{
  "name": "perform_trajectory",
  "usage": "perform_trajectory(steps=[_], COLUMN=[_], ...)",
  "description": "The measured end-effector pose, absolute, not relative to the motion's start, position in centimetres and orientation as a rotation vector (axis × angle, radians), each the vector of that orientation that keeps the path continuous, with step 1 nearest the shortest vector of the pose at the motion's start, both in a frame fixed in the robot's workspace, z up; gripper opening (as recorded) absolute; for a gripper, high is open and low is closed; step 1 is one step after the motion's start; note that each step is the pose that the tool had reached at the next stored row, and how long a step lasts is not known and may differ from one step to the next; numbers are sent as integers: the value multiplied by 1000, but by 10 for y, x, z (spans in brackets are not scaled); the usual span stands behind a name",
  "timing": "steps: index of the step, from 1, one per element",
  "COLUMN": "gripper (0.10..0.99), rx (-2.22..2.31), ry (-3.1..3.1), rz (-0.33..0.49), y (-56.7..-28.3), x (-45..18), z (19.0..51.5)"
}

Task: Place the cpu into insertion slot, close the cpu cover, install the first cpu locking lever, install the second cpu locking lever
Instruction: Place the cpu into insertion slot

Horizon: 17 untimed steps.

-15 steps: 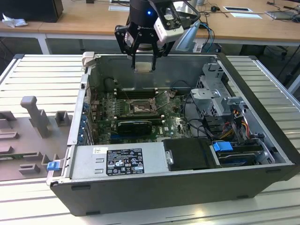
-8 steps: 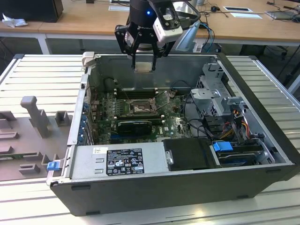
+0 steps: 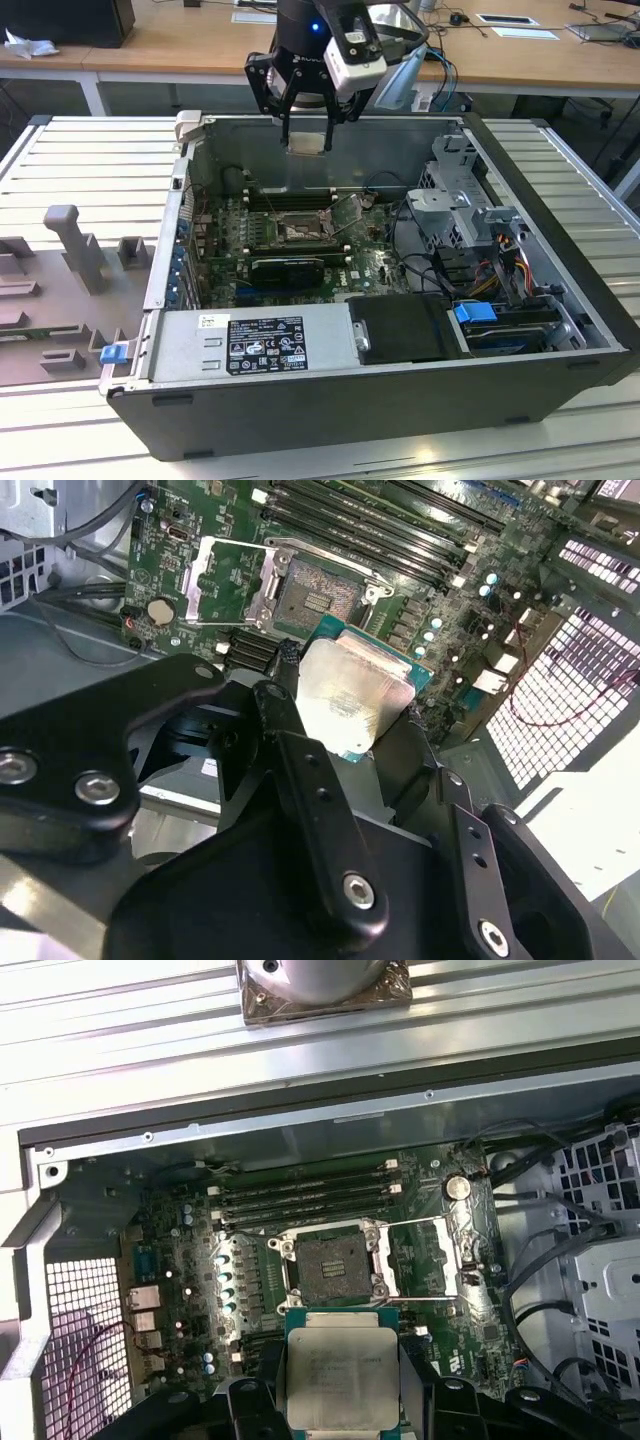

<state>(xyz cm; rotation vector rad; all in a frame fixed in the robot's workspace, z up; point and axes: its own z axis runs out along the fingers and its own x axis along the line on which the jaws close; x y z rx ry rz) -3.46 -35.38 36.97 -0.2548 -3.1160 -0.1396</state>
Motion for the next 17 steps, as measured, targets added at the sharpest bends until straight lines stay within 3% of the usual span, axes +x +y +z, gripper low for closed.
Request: perform_trajectory(steps=[17], gripper=[541], rx=[-398], ry=[-3105], rz=[-140], y=[-354], x=[-35], z=[369])
